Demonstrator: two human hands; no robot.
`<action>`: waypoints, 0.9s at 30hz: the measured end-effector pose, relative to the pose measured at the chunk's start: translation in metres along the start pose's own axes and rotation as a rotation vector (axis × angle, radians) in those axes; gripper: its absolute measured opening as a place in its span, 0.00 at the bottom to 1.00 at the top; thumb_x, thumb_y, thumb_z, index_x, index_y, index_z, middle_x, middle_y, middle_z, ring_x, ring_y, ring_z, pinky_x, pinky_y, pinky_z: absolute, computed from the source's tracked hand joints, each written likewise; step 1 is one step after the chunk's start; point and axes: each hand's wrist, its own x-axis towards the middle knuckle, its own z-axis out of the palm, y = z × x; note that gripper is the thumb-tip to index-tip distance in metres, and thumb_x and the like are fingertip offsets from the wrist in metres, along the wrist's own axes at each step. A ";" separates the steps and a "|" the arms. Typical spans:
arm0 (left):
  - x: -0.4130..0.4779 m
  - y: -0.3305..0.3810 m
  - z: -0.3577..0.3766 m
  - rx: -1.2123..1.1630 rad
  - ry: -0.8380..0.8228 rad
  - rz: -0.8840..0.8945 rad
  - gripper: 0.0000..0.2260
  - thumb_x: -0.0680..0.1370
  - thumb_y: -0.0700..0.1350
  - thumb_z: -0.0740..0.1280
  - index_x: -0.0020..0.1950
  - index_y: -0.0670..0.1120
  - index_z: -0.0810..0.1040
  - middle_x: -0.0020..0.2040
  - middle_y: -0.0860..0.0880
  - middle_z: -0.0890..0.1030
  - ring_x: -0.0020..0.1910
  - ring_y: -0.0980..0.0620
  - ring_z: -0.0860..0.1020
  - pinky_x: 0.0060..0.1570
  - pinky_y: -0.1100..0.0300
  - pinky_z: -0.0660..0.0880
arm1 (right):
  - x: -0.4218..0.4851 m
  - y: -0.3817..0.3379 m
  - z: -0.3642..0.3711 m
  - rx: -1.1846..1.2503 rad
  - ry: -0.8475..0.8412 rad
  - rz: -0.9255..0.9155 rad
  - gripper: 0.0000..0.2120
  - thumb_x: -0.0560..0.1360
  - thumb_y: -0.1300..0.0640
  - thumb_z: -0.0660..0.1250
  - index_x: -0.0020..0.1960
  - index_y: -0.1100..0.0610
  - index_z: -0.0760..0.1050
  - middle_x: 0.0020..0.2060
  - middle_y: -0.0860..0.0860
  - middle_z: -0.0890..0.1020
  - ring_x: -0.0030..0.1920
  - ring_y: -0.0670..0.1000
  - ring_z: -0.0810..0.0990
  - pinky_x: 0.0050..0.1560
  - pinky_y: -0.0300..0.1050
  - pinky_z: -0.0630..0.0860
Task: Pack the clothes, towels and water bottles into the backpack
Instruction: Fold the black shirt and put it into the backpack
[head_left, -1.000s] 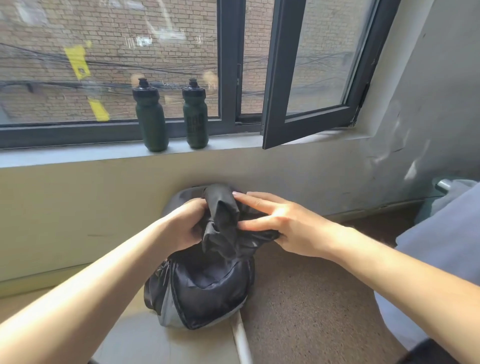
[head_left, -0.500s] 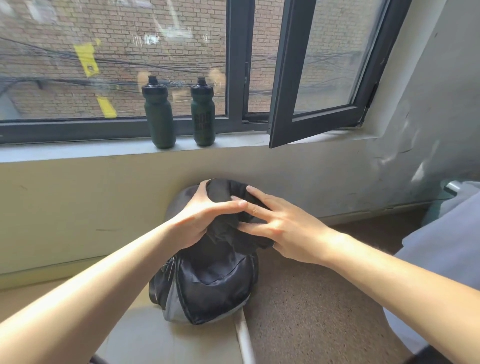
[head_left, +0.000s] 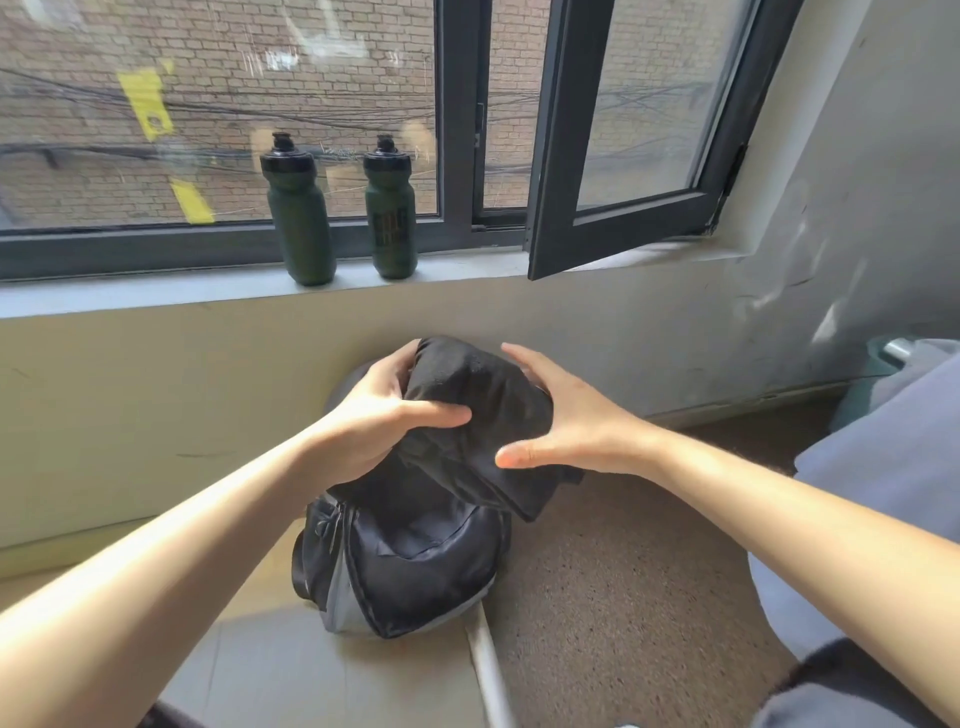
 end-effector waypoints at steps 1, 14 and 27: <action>0.000 0.000 0.000 -0.008 -0.004 0.012 0.28 0.67 0.35 0.77 0.66 0.42 0.77 0.60 0.40 0.84 0.59 0.41 0.84 0.57 0.49 0.82 | 0.002 0.002 0.004 0.022 -0.036 -0.002 0.50 0.63 0.44 0.82 0.78 0.40 0.59 0.71 0.36 0.72 0.69 0.36 0.71 0.69 0.41 0.71; 0.006 -0.038 -0.028 0.656 -0.098 -0.031 0.39 0.64 0.44 0.80 0.71 0.63 0.69 0.64 0.54 0.77 0.59 0.48 0.81 0.58 0.44 0.80 | 0.014 0.034 0.007 0.172 -0.087 0.136 0.18 0.72 0.70 0.72 0.56 0.53 0.82 0.50 0.53 0.86 0.49 0.53 0.86 0.40 0.46 0.83; 0.054 -0.073 -0.050 1.351 -0.040 0.145 0.31 0.64 0.62 0.77 0.64 0.60 0.70 0.55 0.57 0.83 0.56 0.48 0.81 0.49 0.49 0.78 | 0.093 0.053 0.052 0.098 -0.001 0.146 0.14 0.75 0.61 0.73 0.60 0.55 0.79 0.51 0.54 0.84 0.52 0.54 0.84 0.52 0.56 0.84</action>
